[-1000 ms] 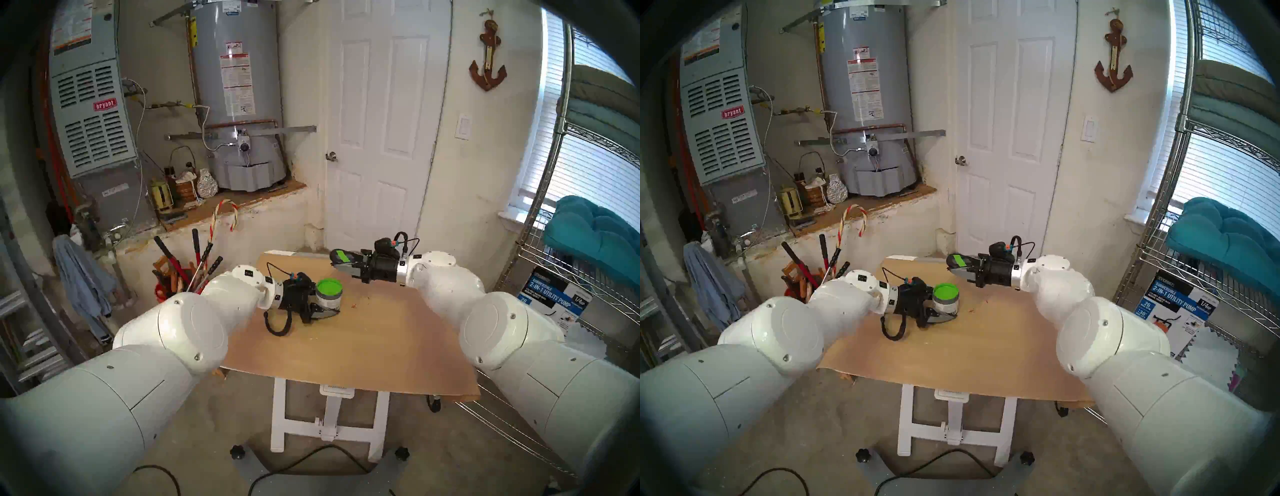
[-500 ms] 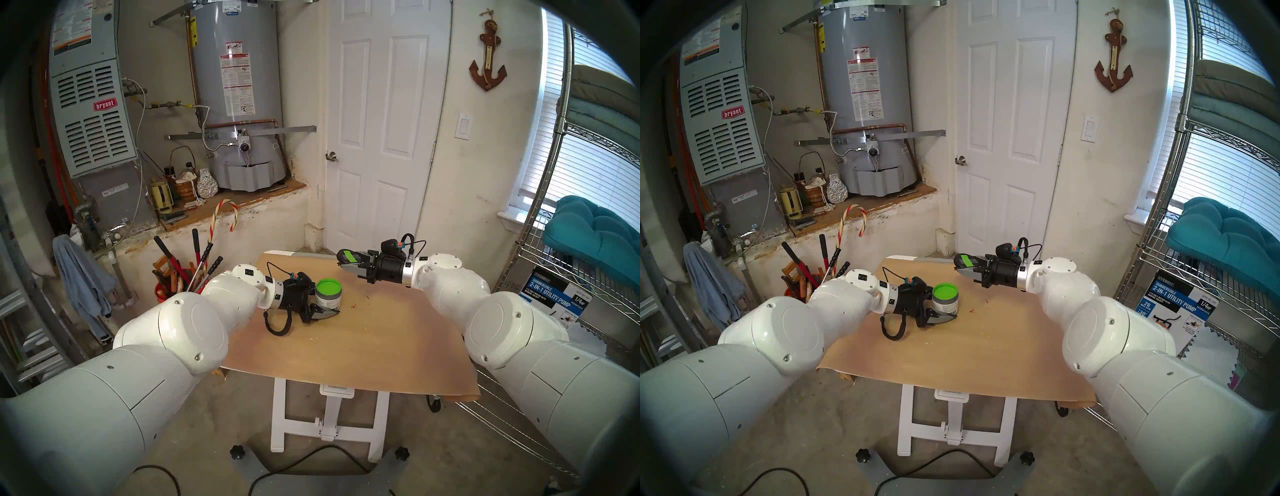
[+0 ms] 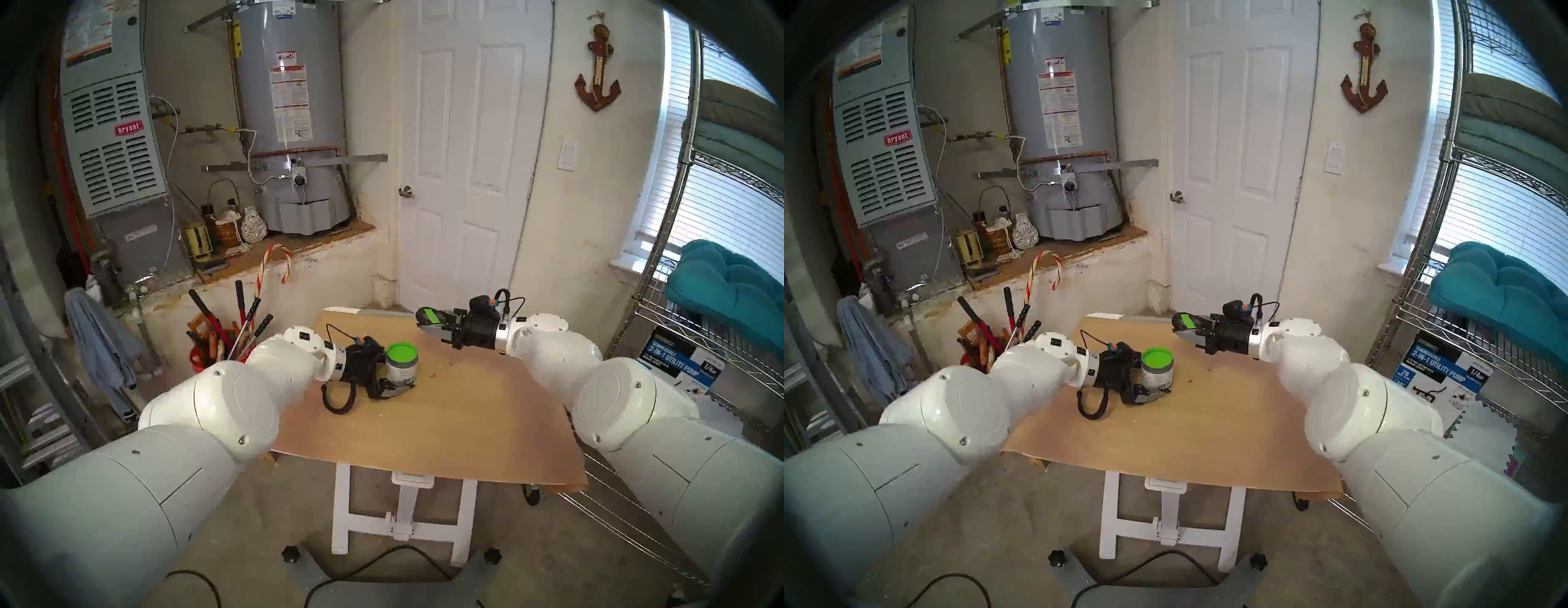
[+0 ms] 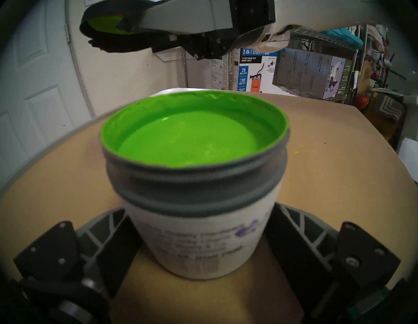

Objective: Open paint jar

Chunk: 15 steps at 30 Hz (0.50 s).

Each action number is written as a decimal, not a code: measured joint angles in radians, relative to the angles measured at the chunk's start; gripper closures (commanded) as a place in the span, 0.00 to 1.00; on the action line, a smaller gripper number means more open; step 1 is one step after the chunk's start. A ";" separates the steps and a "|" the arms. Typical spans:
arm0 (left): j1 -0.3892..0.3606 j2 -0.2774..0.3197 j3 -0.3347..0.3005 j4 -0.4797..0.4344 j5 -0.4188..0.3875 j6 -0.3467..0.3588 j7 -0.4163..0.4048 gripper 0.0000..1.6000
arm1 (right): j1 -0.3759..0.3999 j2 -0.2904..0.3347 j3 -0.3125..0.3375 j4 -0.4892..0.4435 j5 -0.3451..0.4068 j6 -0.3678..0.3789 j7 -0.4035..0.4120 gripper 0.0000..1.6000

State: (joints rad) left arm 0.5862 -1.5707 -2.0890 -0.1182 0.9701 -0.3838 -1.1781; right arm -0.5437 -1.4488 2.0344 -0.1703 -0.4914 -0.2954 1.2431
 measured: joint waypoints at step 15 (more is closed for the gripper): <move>0.001 -0.001 -0.001 -0.004 -0.001 0.007 -0.006 0.00 | -0.002 0.014 -0.009 0.007 -0.024 -0.011 -0.023 1.00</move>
State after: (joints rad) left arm 0.5875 -1.5712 -2.0896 -0.1222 0.9695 -0.3768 -1.1844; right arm -0.5461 -1.4350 2.0250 -0.1635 -0.5149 -0.3061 1.2202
